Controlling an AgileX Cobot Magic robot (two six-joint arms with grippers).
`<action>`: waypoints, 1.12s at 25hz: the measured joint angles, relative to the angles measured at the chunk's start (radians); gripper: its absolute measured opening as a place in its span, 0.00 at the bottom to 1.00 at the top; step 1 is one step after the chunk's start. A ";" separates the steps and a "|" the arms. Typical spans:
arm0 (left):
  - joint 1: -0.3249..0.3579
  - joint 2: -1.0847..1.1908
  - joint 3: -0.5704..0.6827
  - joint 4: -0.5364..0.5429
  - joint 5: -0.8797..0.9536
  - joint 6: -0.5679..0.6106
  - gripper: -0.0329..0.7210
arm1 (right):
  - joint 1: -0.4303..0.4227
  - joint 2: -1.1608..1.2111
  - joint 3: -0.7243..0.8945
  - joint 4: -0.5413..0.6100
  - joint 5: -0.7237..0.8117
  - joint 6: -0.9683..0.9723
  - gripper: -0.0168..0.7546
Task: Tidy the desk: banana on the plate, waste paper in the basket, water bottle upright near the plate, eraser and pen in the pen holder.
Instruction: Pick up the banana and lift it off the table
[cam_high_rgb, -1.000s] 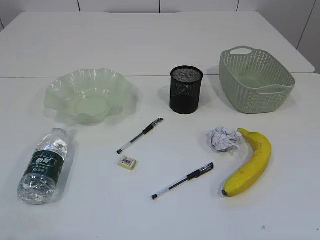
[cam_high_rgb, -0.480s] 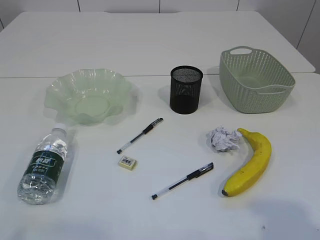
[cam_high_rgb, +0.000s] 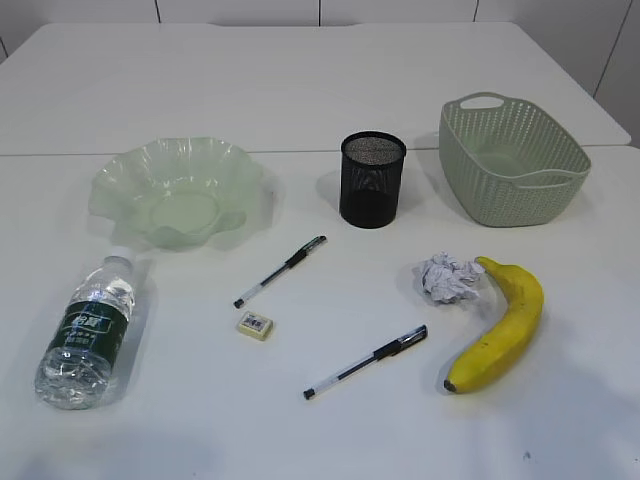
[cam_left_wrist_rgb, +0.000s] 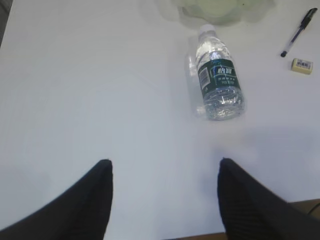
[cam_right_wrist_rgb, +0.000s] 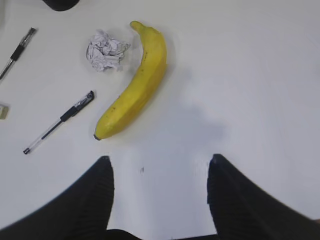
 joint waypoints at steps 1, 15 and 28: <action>0.000 0.001 0.000 0.000 -0.001 0.000 0.66 | 0.000 0.033 -0.023 0.000 -0.003 0.003 0.60; 0.000 0.004 0.000 -0.026 0.045 0.000 0.66 | 0.000 0.437 -0.243 0.037 0.007 0.036 0.60; 0.000 0.162 -0.260 -0.026 0.053 0.000 0.66 | -0.002 0.527 -0.254 0.103 -0.141 0.036 0.59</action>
